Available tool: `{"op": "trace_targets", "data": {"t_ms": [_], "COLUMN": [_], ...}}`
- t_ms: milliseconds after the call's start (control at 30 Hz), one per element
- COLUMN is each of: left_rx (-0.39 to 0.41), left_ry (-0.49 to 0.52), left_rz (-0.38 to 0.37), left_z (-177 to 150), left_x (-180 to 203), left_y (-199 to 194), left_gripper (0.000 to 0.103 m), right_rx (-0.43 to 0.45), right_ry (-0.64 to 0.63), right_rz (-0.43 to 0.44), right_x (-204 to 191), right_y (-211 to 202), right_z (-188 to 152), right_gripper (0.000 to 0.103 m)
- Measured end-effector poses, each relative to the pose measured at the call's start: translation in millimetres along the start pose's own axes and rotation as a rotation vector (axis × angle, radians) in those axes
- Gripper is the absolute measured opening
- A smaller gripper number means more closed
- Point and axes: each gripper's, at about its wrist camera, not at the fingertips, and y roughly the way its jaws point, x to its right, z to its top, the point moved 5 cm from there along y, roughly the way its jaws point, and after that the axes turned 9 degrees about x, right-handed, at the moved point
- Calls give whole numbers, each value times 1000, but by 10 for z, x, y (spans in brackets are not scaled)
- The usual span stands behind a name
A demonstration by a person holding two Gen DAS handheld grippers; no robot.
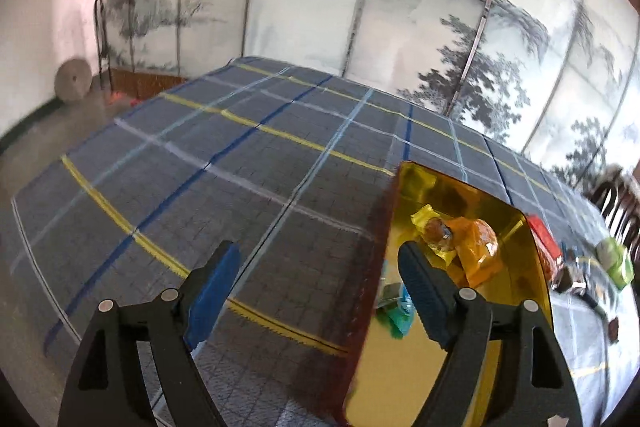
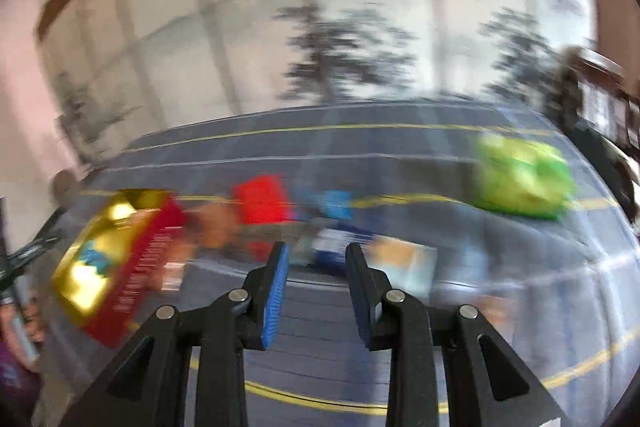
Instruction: Organize snacks
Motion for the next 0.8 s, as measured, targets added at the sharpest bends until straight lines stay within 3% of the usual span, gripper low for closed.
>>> {"op": "trace_targets", "data": {"t_ms": [200, 333, 433, 600, 700, 800], "left_rx": [-14, -25, -19, 22, 32, 35], "left_ry": [-64, -115, -141, -119, -96, -81], "left_rz": [10, 11, -2, 21, 15, 15], "left_z": [-38, -98, -94, -61, -54, -49], "left_x": [-205, -336, -380, -370, -333, -294], "left_y": [94, 158, 158, 136, 134, 139], "left_gripper": [79, 79, 79, 79, 80, 81], "right_rx": [-90, -161, -215, -258, -156, -48], "right_ry": [-120, -201, -220, -203, -175, -177], "right_rz": [264, 356, 379, 363, 302, 128], "right_x": [-1209, -1835, -2065, -2241, -2231, -1736], "right_y": [404, 660, 865, 1036, 785, 300], "right_z": [64, 13, -37, -99, -60, -45], "right_gripper": [30, 30, 30, 30, 30, 32]}}
